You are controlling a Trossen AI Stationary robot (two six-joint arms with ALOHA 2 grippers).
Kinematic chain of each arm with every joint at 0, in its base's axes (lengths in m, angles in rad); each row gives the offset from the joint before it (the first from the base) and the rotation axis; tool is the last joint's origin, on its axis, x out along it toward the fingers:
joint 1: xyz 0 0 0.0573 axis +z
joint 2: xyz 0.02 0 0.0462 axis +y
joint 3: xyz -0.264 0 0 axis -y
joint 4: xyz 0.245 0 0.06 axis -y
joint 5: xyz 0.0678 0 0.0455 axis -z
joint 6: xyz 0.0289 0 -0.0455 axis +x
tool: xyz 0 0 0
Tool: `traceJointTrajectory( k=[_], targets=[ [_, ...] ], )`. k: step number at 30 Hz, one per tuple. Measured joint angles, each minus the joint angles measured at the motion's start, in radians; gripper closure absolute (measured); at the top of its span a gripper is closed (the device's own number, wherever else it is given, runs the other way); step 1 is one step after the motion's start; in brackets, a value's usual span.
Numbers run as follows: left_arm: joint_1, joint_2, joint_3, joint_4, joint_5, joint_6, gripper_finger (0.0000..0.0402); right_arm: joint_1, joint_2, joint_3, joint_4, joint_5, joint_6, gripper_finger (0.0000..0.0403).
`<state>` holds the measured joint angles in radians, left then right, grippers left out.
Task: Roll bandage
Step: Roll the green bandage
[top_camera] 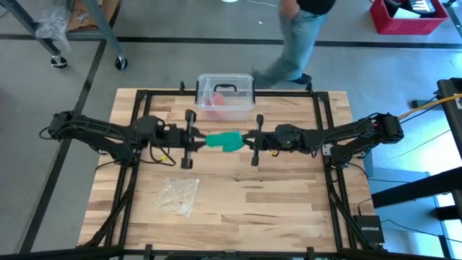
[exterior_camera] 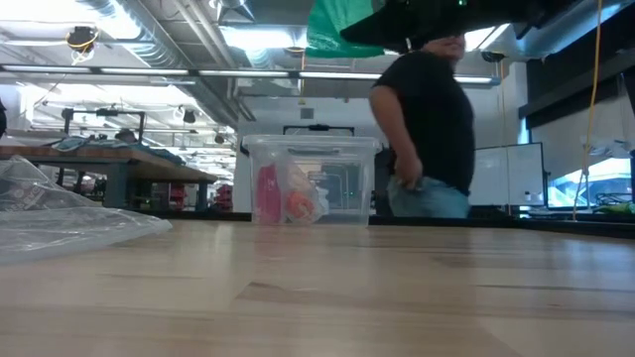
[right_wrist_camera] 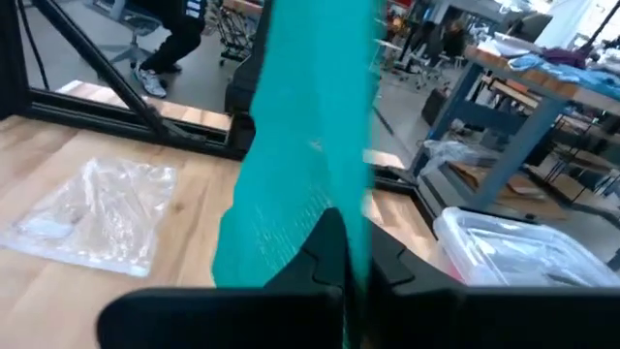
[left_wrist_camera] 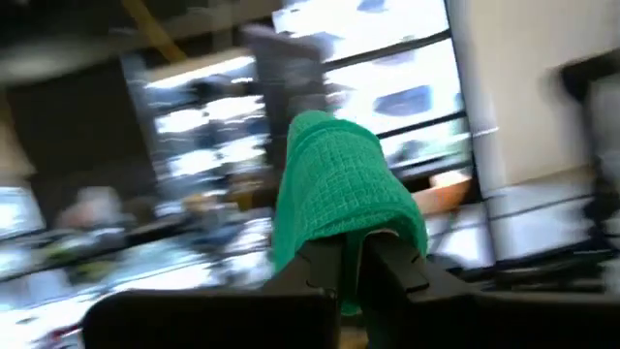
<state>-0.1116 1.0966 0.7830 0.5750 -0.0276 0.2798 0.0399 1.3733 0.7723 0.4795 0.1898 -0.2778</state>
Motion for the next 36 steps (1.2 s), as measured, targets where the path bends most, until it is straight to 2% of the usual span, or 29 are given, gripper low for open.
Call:
traceJointTrajectory(
  k=[3,9,13,19,24,28,31,33,36],
  targets=[
    [0.001,-0.011,0.000,-0.039,-0.096,0.079,0.0390,0.000,0.000,0.000,0.022,0.000,0.024,0.0398],
    [0.000,-0.011,0.000,-0.101,-0.140,0.122,0.0390,-0.001,0.000,0.000,0.038,-0.034,0.157,0.0376],
    [0.000,-0.011,0.000,-0.109,-0.143,0.122,0.0390,-0.001,0.000,-0.001,0.037,-0.032,0.194,0.0316],
    [0.000,-0.011,0.000,-0.117,-0.144,0.122,0.0390,-0.001,-0.015,-0.002,0.019,-0.026,0.142,0.0208],
    [0.001,-0.011,0.000,-0.121,-0.144,0.121,0.0390,-0.001,-0.064,-0.002,-0.035,-0.024,0.071,0.0164],
    [0.001,-0.011,0.000,-0.120,-0.144,0.118,0.0390,-0.001,-0.075,-0.002,-0.036,-0.031,0.071,0.0165],
    [0.001,-0.011,0.000,-0.120,-0.144,0.116,0.0390,-0.001,-0.058,-0.001,-0.031,-0.053,0.071,0.0184],
    [0.001,-0.011,0.000,-0.120,-0.144,0.116,0.0390,-0.001,-0.043,-0.001,-0.032,-0.047,0.065,0.0209],
    [0.001,-0.011,0.000,-0.121,-0.144,0.112,0.0390,-0.001,-0.034,-0.001,-0.024,-0.025,0.028,0.0271]
  ],
)
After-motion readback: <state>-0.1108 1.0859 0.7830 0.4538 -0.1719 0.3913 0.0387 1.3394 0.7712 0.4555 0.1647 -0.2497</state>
